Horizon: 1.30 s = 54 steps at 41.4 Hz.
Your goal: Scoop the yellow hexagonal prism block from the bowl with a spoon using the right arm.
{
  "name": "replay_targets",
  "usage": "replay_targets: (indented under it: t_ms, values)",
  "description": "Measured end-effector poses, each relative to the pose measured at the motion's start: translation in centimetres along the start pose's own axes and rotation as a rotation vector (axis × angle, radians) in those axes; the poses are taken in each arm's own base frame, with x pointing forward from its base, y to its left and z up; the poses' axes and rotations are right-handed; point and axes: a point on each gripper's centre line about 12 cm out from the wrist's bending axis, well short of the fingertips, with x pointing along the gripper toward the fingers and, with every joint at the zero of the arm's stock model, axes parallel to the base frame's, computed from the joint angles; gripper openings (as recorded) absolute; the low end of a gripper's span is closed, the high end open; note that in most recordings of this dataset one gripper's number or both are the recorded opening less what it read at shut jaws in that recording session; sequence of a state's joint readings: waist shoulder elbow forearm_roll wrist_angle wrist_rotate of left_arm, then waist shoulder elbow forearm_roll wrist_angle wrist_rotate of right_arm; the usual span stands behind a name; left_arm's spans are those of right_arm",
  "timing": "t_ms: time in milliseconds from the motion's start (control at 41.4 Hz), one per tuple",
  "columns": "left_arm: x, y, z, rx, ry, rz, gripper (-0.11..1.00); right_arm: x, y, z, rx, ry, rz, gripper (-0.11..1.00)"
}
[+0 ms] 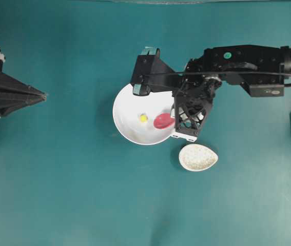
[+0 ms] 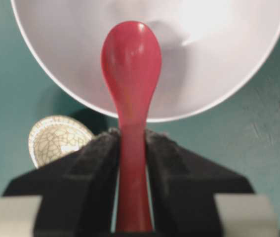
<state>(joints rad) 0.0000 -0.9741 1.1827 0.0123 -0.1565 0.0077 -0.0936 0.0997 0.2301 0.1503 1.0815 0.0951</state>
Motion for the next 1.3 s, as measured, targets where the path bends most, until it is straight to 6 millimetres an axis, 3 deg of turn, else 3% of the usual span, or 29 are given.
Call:
replay_targets:
  t_ms: [580,1305]
  values:
    - [0.0,0.0,0.0,0.002,0.0,0.0,0.01,1.5,0.2,0.7,-0.008,0.021,-0.002,0.22]
    - [0.0,0.0,0.0,0.0,0.0,0.0,0.01,3.1,0.1,2.3,-0.021,-0.077,0.001,0.22]
